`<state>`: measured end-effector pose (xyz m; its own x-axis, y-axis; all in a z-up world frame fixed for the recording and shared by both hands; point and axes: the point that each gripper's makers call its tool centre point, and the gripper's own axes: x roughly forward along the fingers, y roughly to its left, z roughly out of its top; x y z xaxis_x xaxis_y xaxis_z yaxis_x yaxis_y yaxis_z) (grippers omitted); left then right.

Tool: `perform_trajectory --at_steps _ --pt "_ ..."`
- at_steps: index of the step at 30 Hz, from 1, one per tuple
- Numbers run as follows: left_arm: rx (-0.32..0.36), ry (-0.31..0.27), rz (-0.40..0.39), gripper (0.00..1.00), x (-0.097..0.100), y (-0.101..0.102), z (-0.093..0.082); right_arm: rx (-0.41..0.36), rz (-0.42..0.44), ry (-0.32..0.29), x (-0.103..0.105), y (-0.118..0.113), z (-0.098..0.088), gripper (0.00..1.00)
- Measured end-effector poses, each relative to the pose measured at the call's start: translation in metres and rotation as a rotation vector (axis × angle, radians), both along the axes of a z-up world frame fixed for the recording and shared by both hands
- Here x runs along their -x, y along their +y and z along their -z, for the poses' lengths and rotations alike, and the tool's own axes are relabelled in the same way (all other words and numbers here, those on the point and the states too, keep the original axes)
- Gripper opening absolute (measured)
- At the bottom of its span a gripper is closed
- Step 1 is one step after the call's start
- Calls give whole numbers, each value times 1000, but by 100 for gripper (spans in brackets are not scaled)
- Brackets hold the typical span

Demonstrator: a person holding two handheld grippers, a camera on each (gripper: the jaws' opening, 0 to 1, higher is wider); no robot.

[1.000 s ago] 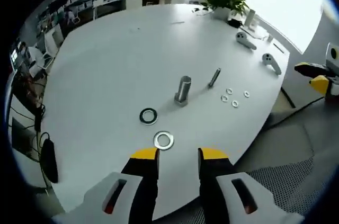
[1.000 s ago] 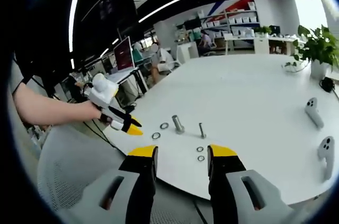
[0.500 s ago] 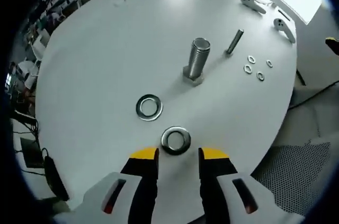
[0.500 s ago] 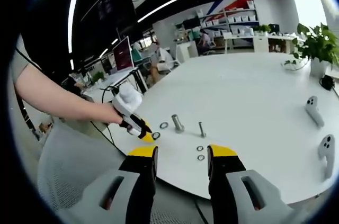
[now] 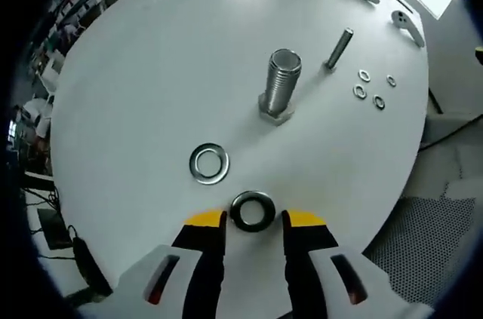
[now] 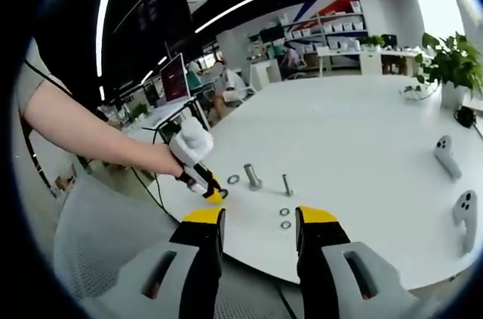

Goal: Place the washer onto the threaded stud by aligning its center hole with the stud, sliding it down to the base, and recovering from edge contact or off-axis alignment until the washer reaches the visible bottom stop.

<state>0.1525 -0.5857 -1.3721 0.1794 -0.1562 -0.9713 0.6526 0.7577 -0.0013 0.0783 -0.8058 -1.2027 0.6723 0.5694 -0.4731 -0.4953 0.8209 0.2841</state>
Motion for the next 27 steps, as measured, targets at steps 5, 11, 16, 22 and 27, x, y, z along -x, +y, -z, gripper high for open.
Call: perform_trajectory --at_steps 5,11,16,22,27 --pt "-15 18 41 29 -3 0 0 -5 3 -4 0 0 -1 39" --pt "-48 52 59 29 -3 -1 0 5 7 -7 -1 -2 -1 39" --pt "-55 51 62 22 -5 0 0 10 6 -5 -1 -2 0 39" --pt "-60 62 78 21 -5 0 0 9 9 -7 -2 -2 -1 38" --pt "-55 49 56 20 -4 0 -1 18 5 -1 -2 -2 1 37"
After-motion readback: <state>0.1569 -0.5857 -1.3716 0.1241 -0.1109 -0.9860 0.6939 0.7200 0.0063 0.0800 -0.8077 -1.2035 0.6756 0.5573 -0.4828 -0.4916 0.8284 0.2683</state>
